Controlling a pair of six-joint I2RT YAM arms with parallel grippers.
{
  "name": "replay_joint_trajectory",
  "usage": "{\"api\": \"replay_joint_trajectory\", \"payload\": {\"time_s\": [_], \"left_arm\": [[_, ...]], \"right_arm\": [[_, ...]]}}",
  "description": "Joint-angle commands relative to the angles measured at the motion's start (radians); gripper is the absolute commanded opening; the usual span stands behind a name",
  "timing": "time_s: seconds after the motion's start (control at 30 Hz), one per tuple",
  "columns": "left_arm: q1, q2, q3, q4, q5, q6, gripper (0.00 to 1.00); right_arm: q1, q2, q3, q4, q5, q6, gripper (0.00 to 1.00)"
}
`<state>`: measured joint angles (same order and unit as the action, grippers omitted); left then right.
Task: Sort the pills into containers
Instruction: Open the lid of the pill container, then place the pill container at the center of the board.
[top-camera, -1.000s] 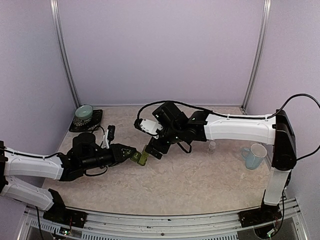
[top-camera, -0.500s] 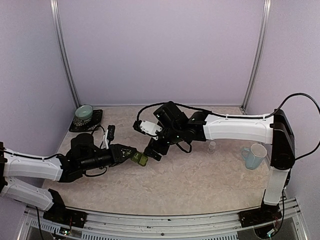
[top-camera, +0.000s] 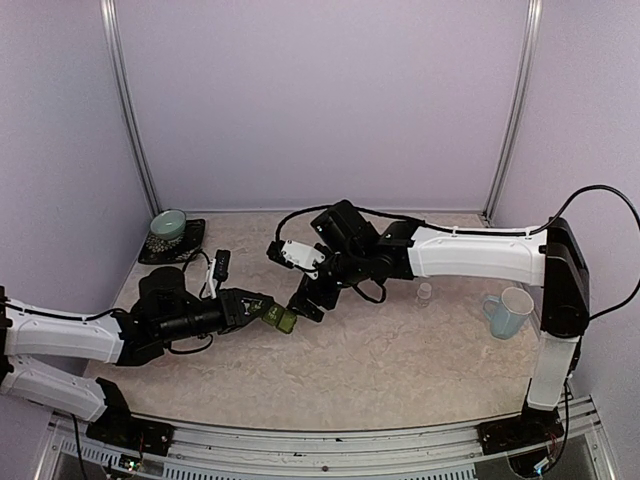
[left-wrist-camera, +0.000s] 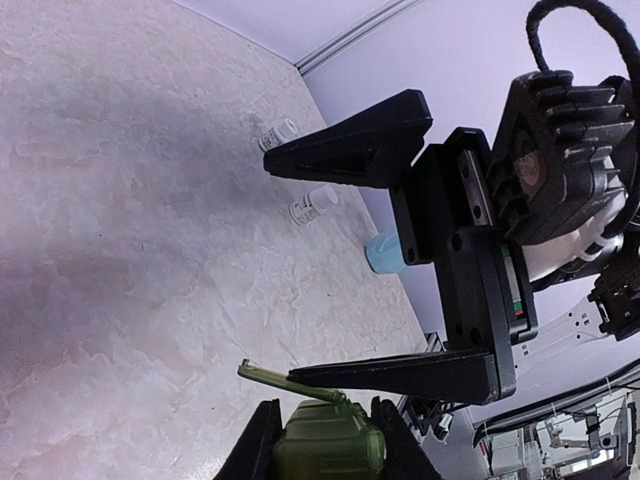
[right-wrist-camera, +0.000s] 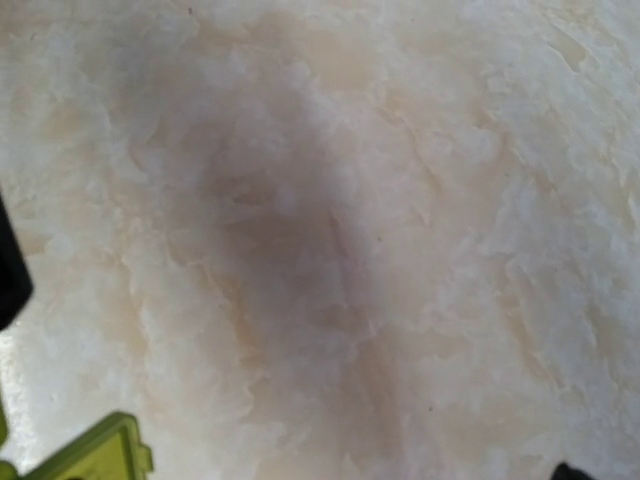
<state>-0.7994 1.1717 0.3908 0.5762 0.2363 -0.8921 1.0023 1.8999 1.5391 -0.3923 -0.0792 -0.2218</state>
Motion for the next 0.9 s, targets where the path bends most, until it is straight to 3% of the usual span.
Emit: {"api": "replay_joint_trajectory", "payload": {"time_s": [0.0, 0.2, 0.43, 0.63, 0.87], "left_arm": [[-0.007, -0.022, -0.009, 0.053, -0.012, -0.004, 0.15], [-0.007, 0.054, -0.022, 0.133, -0.046, -0.041, 0.15], [-0.018, 0.264, 0.023, 0.331, -0.086, -0.114, 0.15], [-0.073, 0.509, 0.124, 0.461, -0.240, -0.164, 0.15], [-0.139, 0.811, 0.301, 0.575, -0.435, -0.264, 0.16]], "right_arm": [[-0.016, -0.014, -0.005, -0.008, 0.025, 0.031, 1.00], [-0.099, -0.115, -0.029, -0.034, 0.046, 0.122, 1.00], [-0.208, -0.300, -0.163, 0.017, 0.117, 0.248, 1.00], [-0.292, -0.400, -0.298, 0.100, 0.099, 0.333, 1.00], [-0.341, -0.421, -0.339, 0.106, 0.118, 0.364, 1.00]]}}
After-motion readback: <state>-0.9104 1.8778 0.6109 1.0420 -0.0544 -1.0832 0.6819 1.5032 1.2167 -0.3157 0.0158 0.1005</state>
